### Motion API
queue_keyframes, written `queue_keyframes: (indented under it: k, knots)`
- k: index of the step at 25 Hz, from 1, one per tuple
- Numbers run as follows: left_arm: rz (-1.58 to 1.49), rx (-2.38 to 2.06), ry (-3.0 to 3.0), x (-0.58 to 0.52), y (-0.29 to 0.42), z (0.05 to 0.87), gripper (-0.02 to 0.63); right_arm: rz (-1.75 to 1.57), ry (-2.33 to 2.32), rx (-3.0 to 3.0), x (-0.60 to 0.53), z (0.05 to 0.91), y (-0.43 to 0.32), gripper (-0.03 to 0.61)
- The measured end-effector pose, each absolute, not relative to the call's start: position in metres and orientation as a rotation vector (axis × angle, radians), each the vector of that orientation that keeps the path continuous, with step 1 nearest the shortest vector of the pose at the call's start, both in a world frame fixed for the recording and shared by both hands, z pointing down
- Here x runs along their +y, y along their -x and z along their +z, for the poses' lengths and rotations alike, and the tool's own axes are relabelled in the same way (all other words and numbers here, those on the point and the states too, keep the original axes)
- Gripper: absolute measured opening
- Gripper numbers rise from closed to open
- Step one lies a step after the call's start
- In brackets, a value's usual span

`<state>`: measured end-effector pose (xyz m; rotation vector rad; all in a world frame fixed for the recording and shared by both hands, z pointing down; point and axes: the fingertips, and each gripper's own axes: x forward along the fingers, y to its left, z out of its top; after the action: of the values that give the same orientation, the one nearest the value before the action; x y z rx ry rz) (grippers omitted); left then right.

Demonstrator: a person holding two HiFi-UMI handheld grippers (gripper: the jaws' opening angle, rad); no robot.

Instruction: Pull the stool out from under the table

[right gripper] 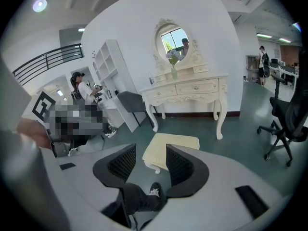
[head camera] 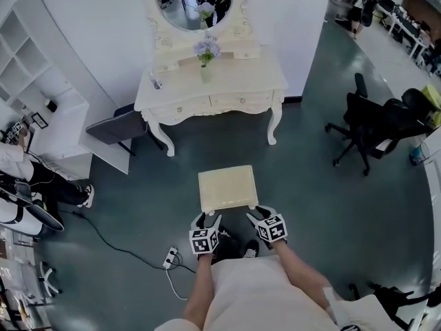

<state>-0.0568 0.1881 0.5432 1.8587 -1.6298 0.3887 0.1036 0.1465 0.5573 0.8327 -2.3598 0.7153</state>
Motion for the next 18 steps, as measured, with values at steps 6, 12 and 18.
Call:
queue_keyframes:
  k: [6, 12, 18]
  knots:
    - [0.38, -1.653, -1.884, 0.183, 0.047, 0.534, 0.239, 0.681, -0.848, -2.373, 0.15, 0.552, -0.112, 0.174]
    - [0.364, -1.717, -1.884, 0.174, 0.053, 0.52, 0.047, 0.646, -0.946, -2.376, 0.132, 0.538, -0.12, 0.069]
    - [0.336, -1.773, -1.921, 0.146, 0.064, 0.491, 0.015, 0.609, -1.076, -2.417, 0.1, 0.502, -0.123, 0.048]
